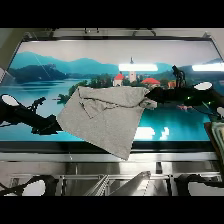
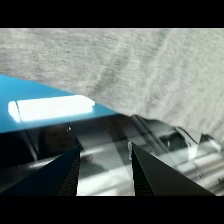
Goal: Fold the shirts.
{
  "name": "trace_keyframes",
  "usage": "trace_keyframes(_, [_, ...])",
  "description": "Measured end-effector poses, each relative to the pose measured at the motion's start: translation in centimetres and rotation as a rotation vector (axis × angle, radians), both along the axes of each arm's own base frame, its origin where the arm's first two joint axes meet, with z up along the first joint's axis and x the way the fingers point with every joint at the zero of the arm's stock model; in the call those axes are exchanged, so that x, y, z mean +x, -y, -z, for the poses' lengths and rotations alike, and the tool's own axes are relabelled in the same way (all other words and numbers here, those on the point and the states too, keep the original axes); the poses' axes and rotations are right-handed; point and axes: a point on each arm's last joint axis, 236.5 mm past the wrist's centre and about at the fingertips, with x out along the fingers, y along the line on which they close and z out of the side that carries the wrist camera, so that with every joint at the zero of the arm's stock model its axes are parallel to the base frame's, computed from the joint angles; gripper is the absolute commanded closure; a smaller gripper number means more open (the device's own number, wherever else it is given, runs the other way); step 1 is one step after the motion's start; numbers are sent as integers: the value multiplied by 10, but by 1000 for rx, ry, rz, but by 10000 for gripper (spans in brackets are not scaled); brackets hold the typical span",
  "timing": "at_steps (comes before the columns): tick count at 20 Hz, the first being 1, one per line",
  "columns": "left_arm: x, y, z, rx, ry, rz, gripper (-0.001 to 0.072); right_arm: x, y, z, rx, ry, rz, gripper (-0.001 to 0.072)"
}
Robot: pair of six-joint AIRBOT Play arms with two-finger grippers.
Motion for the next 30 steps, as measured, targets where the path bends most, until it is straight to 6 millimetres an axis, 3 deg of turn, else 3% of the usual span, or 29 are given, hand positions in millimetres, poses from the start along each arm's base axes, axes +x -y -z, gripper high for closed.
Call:
trace_keyframes(3, [8, -2, 14, 23, 45, -47, 364, -2, -10, 12, -5, -50, -34, 291])
trace_keyframes(9, [22, 17, 39, -71, 30, -136, 366, -6, -59, 52, -27, -103, -86, 293])
trace_keyframes(10, [25, 25, 39, -109, 36, -141, 366, -3, -65, 54, -24, -102, -81, 346])
trace_keyframes(11, [28, 31, 38, -144, 48, -141, 369, 1, -69, 56, -23, -96, -74, 544])
trace_keyframes(12, [32, 37, 36, -177, 65, -143, 451, 6, -73, 57, -19, -91, -69, 630])
trace_keyframes(13, [40, 40, 35, -197, 98, -155, 634, 11, -76, 56, -10, -84, -60, 633])
trace_keyframes(14, [57, 38, 38, -188, 162, -186, 687, 16, -80, 54, 0, -78, -54, 697])
trace_keyframes(19, [113, 20, 19, -164, 357, -226, 688, 41, -81, 25, 28, 4, -39, 699])
trace_keyframes(21, [135, 19, -18, -207, 438, -207, 688, 46, -75, -3, 45, 53, -38, 698])
trace_keyframes(23, [155, 14, -68, -221, 552, -173, 688, 47, -65, -43, 63, 121, -38, 699])
trace_keyframes(26, [166, 10, -165, -221, 756, -80, 687, 36, -44, -135, 80, 297, -33, 699])
trace_keyframes(28, [159, 11, -234, -197, 899, -10, 686, 18, -27, -206, 74, 453, -9, 698])
trace_keyframes(30, [141, 14, -303, -152, 1052, 57, 681, -12, -12, -277, 57, 625, 21, 699])
